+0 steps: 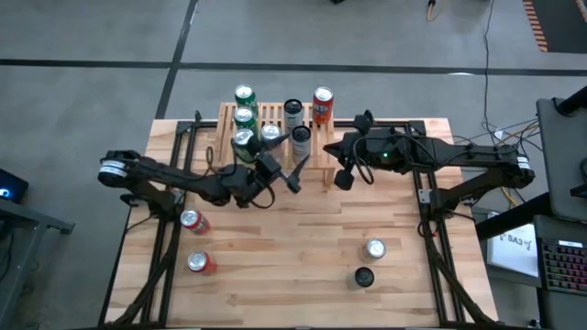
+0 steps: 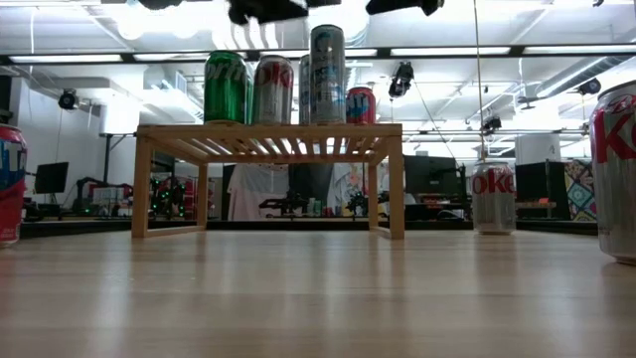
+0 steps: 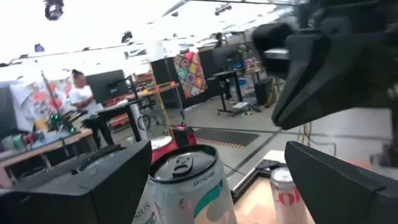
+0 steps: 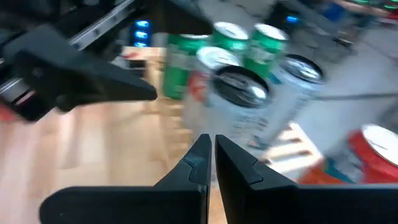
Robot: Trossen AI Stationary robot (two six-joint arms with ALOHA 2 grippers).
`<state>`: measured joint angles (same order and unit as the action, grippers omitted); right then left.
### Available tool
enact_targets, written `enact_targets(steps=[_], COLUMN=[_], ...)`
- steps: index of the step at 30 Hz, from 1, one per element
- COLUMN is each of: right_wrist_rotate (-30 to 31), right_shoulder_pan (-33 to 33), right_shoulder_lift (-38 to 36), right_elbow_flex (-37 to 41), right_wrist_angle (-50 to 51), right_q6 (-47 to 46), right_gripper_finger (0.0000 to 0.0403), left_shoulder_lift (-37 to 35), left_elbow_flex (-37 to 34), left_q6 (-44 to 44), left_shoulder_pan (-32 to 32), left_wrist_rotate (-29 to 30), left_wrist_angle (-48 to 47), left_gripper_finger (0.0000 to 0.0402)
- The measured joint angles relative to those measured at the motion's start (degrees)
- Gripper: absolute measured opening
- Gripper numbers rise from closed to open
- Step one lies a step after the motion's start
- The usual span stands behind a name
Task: Place canned beverage on shelf
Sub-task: Put the top right blue soda can on the shelf
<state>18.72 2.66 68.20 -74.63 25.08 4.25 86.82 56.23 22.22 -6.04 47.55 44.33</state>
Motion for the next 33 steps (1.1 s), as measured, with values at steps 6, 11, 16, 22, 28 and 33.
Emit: enact_targets(steps=[6,11,16,22,28,33], right_wrist_rotate=[-12.2,-12.6,-12.6,-12.8,-12.7,-12.7], right_shoulder_pan=[1.4,2.1,1.3,0.3,0.0,-0.2], right_shoulder_lift=[0.0,0.0,-0.6,-0.1,2.6,5.2], right_elbow_flex=[2.3,8.8,14.6,17.4,17.6,16.5], right_wrist_angle=[-6.0,-15.8,-26.8,-28.0,-27.6,-28.8], right_q6=[0.8,-2.3,-9.4,-17.3,-28.6,-31.4], right_gripper_finger=[0.0012,0.0012,0.0012,0.0012,0.0013,0.0013], left_shoulder_lift=[-9.1,-17.9,-25.9,-31.4,-33.7,-35.2], left_elbow_flex=[-0.3,-4.2,-11.3,-17.4,-19.1,-20.7], left_q6=[0.6,-3.9,-9.3,-11.7,-11.2,-7.1], left_shoulder_pan=[-2.7,-4.3,-8.3,-14.3,-16.8,-16.9], left_wrist_rotate=[-0.1,-0.9,-6.4,-6.6,-6.3,-6.1], left_wrist_angle=[-15.7,-23.6,-24.7,-24.8,-24.5,-24.7], left_gripper_finger=[0.0352,0.0352,0.0352,0.0352,0.0334,0.0272])
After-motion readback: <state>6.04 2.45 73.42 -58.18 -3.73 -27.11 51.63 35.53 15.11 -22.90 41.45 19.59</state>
